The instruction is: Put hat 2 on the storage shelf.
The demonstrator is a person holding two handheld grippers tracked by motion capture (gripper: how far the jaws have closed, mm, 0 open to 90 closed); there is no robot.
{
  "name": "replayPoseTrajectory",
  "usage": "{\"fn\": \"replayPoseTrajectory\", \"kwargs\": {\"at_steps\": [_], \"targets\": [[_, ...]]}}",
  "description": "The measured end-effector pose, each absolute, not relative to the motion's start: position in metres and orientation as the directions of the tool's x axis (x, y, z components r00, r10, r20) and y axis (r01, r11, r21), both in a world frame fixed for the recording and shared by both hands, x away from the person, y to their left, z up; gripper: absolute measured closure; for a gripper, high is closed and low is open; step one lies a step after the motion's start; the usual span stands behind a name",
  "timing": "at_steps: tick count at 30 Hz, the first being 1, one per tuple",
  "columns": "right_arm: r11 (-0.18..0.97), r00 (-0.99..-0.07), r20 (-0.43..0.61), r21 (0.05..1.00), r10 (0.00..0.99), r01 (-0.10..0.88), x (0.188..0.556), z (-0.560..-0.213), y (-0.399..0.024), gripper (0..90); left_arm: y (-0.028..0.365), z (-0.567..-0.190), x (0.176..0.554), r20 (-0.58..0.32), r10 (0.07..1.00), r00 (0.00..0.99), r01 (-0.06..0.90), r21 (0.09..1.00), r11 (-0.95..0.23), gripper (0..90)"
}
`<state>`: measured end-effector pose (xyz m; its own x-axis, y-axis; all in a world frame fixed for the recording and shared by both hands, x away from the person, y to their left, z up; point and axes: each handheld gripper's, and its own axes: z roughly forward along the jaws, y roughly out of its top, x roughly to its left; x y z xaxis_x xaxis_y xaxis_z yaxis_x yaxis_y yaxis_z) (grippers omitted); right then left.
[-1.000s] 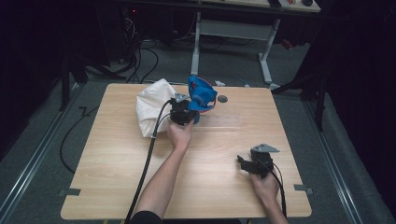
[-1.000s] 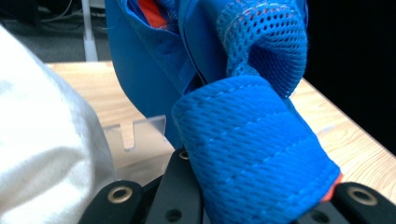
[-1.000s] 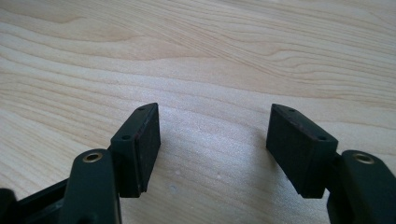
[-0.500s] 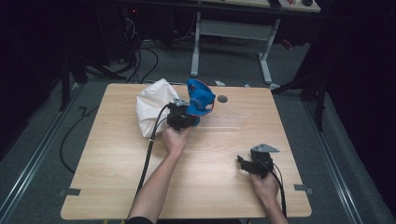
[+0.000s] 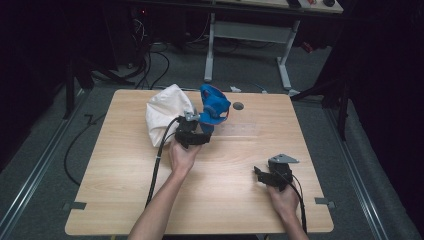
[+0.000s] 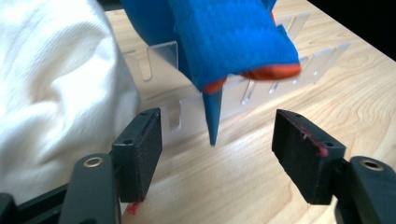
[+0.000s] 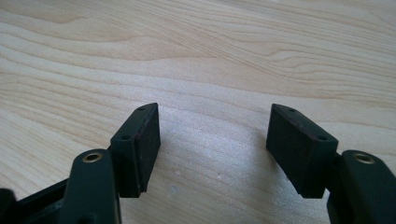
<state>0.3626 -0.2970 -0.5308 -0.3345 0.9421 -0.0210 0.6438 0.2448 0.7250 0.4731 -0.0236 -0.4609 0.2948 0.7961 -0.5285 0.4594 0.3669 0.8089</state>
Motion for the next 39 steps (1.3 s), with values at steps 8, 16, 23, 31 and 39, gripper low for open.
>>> {"fn": "replayPoseTrajectory", "kwargs": {"at_steps": [8, 16, 23, 31, 39], "targets": [[0.245, -0.334, -0.021, 0.725, 0.942, 0.644, 0.363, -0.531, -0.297, 35.1, -0.005, -0.456, 0.443, -0.529, 0.765, 0.367, 0.463, 0.817, 0.343, 33.6], [0.243, -0.333, -0.02, 0.725, 0.943, 0.645, 0.363, -0.531, -0.297, 35.0, 0.024, -0.466, 0.412, -0.522, 0.76, 0.386, 0.47, 0.821, 0.324, 33.4], [0.244, -0.333, -0.021, 0.725, 0.943, 0.644, 0.363, -0.531, -0.297, 35.0, 0.05, -0.485, 0.391, -0.53, 0.771, 0.353, 0.469, 0.814, 0.344, 32.9], [0.244, -0.333, -0.021, 0.725, 0.943, 0.644, 0.363, -0.531, -0.297, 35.0, 0.071, -0.506, 0.377, -0.515, 0.797, 0.316, 0.461, 0.817, 0.345, 31.8], [0.243, -0.333, -0.02, 0.725, 0.943, 0.644, 0.363, -0.531, -0.297, 35.0, 0.081, -0.53, 0.372, -0.432, 0.859, 0.274, 0.445, 0.849, 0.285, 30.3]]}}
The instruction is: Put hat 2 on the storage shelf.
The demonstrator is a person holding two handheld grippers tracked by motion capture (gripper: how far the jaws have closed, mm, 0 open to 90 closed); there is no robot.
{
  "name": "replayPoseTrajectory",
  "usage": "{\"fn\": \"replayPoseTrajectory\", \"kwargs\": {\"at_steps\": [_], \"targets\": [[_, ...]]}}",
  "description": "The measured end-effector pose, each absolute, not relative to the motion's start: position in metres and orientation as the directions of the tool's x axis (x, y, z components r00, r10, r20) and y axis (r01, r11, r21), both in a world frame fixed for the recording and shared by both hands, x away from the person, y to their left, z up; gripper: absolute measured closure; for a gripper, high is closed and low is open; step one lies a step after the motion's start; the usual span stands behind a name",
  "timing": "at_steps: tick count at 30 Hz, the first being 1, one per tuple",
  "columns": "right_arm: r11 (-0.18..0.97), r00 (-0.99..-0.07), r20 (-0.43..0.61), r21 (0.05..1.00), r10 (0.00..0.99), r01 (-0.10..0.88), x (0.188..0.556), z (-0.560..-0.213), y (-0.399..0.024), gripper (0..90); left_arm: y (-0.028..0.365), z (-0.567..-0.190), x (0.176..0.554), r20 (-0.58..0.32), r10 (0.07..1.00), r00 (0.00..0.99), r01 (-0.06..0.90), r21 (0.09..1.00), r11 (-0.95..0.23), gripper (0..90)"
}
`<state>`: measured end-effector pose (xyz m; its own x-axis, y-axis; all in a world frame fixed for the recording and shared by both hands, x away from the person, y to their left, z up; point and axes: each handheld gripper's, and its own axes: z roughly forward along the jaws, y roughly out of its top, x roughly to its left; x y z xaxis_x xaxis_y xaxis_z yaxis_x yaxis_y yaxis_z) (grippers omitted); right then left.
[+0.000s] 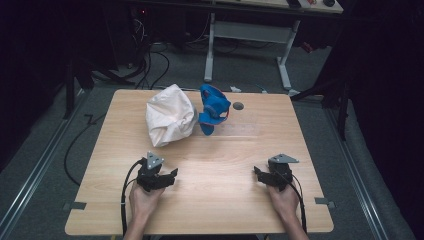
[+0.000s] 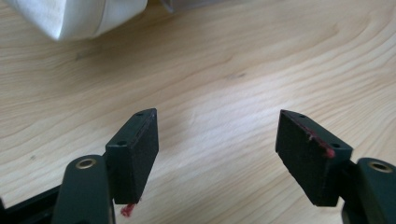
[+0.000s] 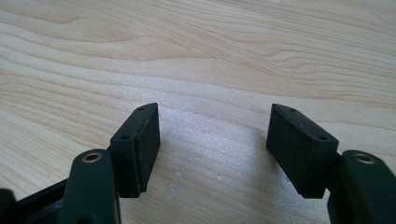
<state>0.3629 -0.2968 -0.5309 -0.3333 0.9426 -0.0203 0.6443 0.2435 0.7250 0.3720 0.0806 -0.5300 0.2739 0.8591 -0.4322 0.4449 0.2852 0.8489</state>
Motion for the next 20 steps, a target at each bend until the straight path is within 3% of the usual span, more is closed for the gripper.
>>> {"fn": "replayPoseTrajectory", "kwargs": {"at_steps": [8, 20], "targets": [[0.243, -0.333, -0.02, 0.725, 0.943, 0.645, 0.363, -0.531, -0.297, 35.0, 0.083, -0.547, 0.372, -0.383, 0.891, 0.245, 0.449, 0.859, 0.245, 28.2], [0.244, -0.334, -0.021, 0.725, 0.942, 0.644, 0.363, -0.531, -0.297, 35.0, 0.085, -0.547, 0.373, -0.395, 0.888, 0.235, 0.457, 0.851, 0.258, 25.9]]}}
